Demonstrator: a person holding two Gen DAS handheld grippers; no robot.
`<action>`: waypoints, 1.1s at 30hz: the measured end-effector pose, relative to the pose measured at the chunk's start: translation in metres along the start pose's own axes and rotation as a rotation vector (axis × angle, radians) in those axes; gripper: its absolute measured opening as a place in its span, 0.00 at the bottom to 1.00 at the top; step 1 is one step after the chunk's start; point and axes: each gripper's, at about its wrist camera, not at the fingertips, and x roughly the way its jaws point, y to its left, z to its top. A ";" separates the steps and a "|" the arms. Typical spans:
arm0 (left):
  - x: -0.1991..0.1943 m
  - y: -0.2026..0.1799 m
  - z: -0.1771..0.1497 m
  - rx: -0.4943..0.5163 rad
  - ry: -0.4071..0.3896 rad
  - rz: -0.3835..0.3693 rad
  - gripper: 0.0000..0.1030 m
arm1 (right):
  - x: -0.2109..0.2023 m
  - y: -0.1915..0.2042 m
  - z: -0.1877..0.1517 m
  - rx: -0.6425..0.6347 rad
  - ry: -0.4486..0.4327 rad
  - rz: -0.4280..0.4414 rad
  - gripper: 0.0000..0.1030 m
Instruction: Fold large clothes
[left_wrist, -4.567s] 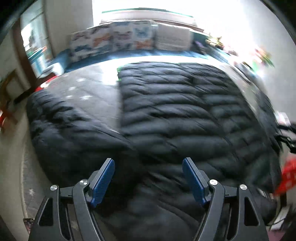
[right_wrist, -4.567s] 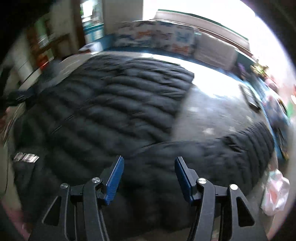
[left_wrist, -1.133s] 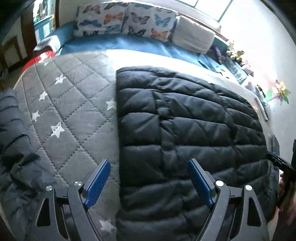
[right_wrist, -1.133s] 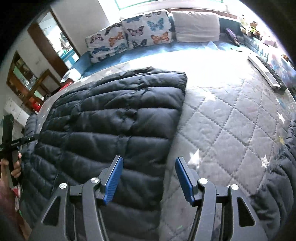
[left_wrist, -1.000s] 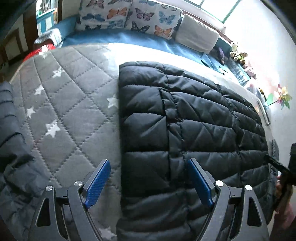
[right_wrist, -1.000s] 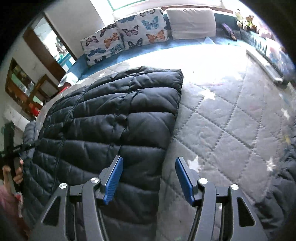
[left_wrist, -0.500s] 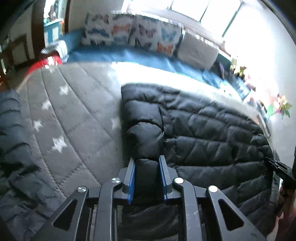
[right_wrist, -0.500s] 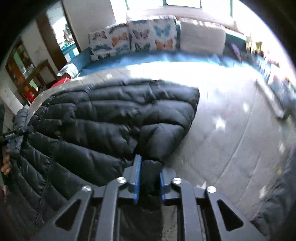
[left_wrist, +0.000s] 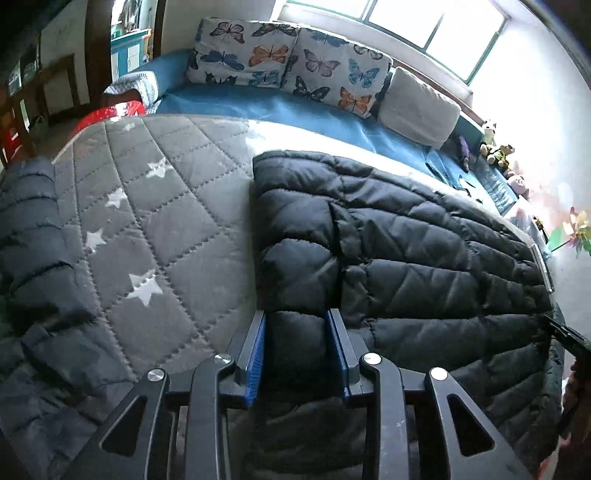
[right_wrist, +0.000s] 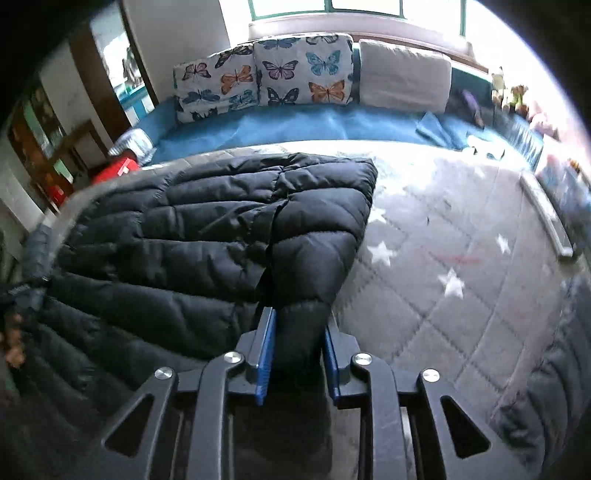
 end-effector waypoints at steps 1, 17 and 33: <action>-0.005 0.000 -0.001 0.011 -0.006 0.009 0.35 | -0.011 0.000 -0.001 -0.005 -0.004 -0.001 0.27; -0.147 -0.105 -0.188 0.482 -0.063 -0.100 0.53 | -0.110 0.099 -0.138 -0.426 0.084 0.119 0.43; -0.142 -0.162 -0.328 0.618 -0.065 -0.290 0.50 | -0.139 0.065 -0.198 -0.301 -0.066 0.199 0.43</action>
